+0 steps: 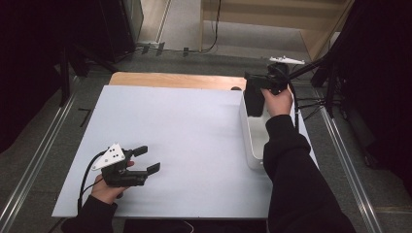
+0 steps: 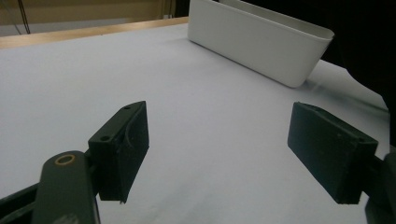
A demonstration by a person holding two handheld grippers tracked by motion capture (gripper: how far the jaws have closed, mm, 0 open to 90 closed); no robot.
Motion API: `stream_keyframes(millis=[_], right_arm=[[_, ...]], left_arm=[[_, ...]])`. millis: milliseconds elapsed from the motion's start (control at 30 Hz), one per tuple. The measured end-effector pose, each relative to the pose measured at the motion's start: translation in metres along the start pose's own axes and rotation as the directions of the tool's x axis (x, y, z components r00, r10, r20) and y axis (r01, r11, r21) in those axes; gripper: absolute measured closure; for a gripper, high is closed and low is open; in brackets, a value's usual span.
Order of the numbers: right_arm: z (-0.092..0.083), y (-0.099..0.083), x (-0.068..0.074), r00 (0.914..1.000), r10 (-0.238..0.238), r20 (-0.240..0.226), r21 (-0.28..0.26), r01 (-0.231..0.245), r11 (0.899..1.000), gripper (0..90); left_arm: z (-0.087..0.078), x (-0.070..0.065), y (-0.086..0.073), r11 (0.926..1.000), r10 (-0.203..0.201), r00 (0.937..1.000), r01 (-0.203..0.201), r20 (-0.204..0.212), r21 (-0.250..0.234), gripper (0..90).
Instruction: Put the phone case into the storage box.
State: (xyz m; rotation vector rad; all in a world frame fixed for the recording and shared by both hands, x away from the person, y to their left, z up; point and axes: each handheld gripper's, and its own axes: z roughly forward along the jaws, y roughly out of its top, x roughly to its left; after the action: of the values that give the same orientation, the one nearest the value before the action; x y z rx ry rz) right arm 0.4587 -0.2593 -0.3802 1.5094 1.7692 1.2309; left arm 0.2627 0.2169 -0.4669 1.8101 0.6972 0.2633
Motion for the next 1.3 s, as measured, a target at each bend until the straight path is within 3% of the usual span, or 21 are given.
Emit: stream_keyframes(millis=[267,433,500,767,967,1300], right_arm=[[-0.010,-0.005,0.006,0.9980,-0.001,-0.063,0.005,0.001,1.000,0.4],[-0.018,-0.007,0.010,0.9961,-0.034,-0.081,0.015,0.035,0.999,0.6],[-0.022,-0.009,0.011,0.9955,-0.037,-0.087,0.016,0.038,0.999,12.5],[-0.031,-0.018,0.018,0.9902,-0.080,-0.114,0.031,0.084,0.996,12.8],[-0.041,-0.024,0.024,0.9875,-0.064,-0.144,0.027,0.068,0.997,20.9],[-0.051,-0.045,0.041,0.9747,-0.082,-0.208,0.021,0.088,0.996,20.9]], left_arm=[[0.000,0.001,0.000,1.0000,0.000,1.0000,0.000,-0.007,-0.002,20.6],[0.000,0.000,0.000,1.0000,0.001,1.0000,-0.001,-0.006,-0.002,20.6],[0.000,0.001,0.000,1.0000,0.003,1.0000,-0.003,-0.006,0.000,20.6],[0.000,0.000,0.001,1.0000,0.004,1.0000,-0.004,-0.005,0.002,20.6],[0.000,0.001,0.000,1.0000,0.003,1.0000,-0.003,-0.007,0.005,20.6],[0.001,0.000,0.000,1.0000,0.003,1.0000,-0.003,-0.004,0.005,20.6]])
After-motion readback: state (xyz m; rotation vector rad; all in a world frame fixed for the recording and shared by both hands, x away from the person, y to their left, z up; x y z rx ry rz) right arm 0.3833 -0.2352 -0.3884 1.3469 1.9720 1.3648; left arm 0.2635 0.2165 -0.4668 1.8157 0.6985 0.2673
